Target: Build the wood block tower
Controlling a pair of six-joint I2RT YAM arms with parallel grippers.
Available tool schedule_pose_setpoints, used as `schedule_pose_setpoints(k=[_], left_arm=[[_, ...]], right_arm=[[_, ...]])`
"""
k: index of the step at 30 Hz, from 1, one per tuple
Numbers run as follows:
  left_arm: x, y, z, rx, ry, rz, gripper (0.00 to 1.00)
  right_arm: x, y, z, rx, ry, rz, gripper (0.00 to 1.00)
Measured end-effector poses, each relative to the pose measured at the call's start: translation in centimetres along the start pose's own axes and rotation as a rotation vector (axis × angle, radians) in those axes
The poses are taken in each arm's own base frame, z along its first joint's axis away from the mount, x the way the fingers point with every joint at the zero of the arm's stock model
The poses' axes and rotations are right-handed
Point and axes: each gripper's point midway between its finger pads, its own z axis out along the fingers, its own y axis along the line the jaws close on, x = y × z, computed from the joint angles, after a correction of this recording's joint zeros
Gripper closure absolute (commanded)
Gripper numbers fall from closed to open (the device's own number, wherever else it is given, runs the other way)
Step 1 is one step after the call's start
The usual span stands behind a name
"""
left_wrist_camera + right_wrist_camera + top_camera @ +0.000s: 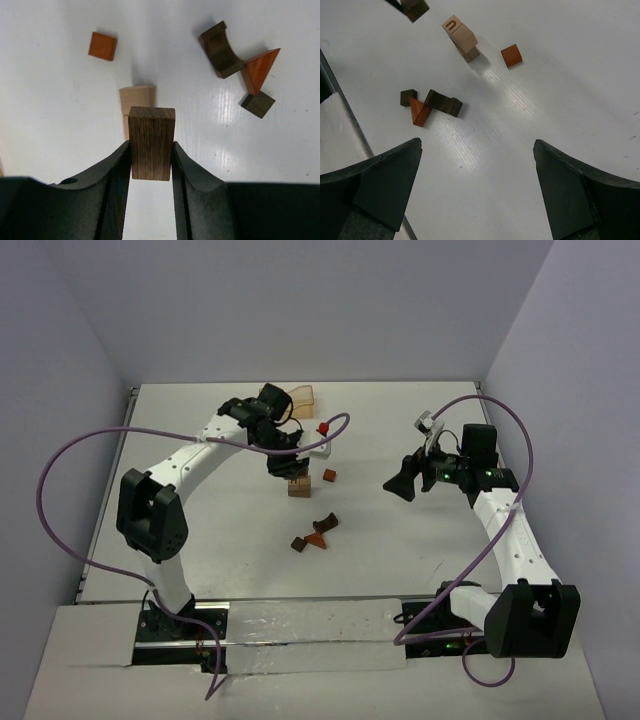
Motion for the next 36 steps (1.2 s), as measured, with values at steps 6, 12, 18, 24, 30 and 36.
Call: schedule_pose_setpoints(k=[6, 12, 18, 24, 30, 36], left_arm=[[0.9, 0.9, 0.9, 0.016, 0.019, -0.026, 0.93], [2.2, 0.7, 2.5, 0.054, 0.051, -0.051, 0.88], [2.9, 1.1, 3.6, 0.067, 0.076, -0.069, 0.83], [3.4, 1.9, 4.4, 0.066, 0.106, -0.093, 0.82], [3.0, 2.5, 5.1, 0.065, 0.124, -0.103, 0.83], [2.9, 2.5, 5.3, 0.061, 0.143, -0.131, 0.84]], right_arm=[[-0.1, -0.1, 0.0, 0.002, -0.003, -0.004, 0.0], [-0.1, -0.2, 0.1, 0.003, -0.003, -0.004, 0.0], [0.2, -0.4, 0.3, 0.0, 0.005, 0.006, 0.0], [0.3, -0.5, 0.4, -0.002, 0.009, 0.012, 0.0], [0.3, -0.5, 0.4, -0.002, 0.009, 0.012, 0.0], [0.3, -0.5, 0.4, -0.002, 0.009, 0.012, 0.0]])
